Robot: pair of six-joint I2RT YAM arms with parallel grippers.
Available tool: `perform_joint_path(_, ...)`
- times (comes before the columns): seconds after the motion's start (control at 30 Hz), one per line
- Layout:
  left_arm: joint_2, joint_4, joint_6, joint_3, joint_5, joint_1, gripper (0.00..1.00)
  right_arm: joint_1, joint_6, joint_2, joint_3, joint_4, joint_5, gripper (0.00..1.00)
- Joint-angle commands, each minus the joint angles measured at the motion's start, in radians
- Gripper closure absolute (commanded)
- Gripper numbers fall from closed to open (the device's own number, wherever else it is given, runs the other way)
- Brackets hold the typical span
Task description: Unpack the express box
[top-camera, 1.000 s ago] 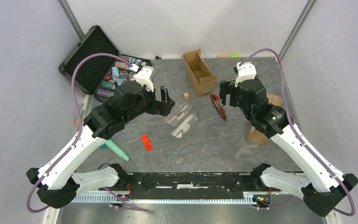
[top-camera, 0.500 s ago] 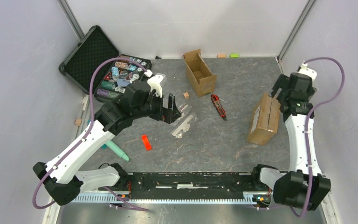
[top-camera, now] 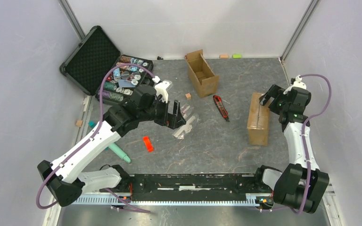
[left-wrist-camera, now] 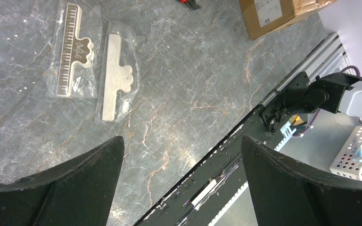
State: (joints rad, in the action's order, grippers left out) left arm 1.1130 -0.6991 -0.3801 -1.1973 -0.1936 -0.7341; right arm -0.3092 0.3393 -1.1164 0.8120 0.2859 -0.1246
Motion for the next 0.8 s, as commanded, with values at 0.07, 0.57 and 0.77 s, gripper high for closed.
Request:
perform_joint_path(0.07, 0.032, 0.121, -0.052, 0.054, -0.059, 0.005, 0.0, 0.059, 0.046, -0.007, -0.145, -0.052, -0.259, 0.02)
perform_joint_path(0.57, 0.096, 0.232, -0.126, 0.182, -0.047, 0.01, 0.0, 0.713, 0.238, -0.045, -0.007, -0.109, -0.029, 0.02)
perform_joint_path(0.77, 0.167, 0.49, -0.269, 0.328, -0.209, 0.0, 0.0, 0.592, 0.065, 0.003, 0.081, 0.15, 0.346, 0.02)
